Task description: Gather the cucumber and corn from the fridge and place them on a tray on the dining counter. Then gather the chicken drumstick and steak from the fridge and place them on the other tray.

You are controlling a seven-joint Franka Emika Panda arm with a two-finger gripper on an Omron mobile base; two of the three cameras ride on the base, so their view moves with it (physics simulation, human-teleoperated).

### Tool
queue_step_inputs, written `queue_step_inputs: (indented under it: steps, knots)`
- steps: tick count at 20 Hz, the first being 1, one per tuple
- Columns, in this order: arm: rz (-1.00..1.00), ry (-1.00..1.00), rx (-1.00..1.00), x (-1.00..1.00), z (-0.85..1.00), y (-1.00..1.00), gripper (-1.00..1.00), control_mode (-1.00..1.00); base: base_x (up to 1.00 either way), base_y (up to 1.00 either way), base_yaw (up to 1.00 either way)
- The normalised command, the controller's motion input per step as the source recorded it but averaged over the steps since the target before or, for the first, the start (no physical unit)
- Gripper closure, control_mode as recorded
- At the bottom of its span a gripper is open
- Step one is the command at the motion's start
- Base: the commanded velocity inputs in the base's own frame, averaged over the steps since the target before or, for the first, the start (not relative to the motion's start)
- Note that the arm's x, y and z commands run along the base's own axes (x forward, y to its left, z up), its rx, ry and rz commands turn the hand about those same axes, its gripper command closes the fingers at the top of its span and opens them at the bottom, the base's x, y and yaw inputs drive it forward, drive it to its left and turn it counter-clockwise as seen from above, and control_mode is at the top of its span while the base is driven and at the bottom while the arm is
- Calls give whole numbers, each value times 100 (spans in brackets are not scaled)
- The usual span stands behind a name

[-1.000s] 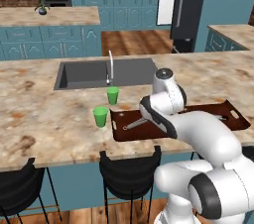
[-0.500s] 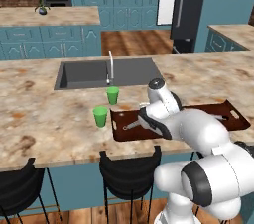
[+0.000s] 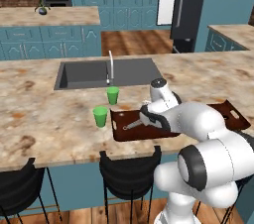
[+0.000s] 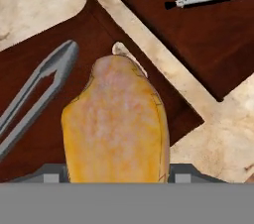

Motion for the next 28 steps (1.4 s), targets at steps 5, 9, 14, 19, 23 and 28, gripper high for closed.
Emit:
queue_step_inputs:
  steps: [5, 9, 14, 19, 23, 28]
  knots:
    - [-18, 0, 10, 5, -26, 0, 100, -100, 0, 0, 0]
    - [-14, 0, 10, 27, -36, 0, 100, -100, 0, 0, 0]
    - [-10, 0, 10, 31, -34, 0, 100, -100, 0, 0, 0]
    - [-7, 0, 7, 17, -31, 0, 100, -100, 0, 0, 0]
    - [-4, 0, 7, -7, -15, -6, -100, -100, 0, 0, 0]
    - [0, 0, 5, -53, 18, -23, -100, -100, 0, 0, 0]
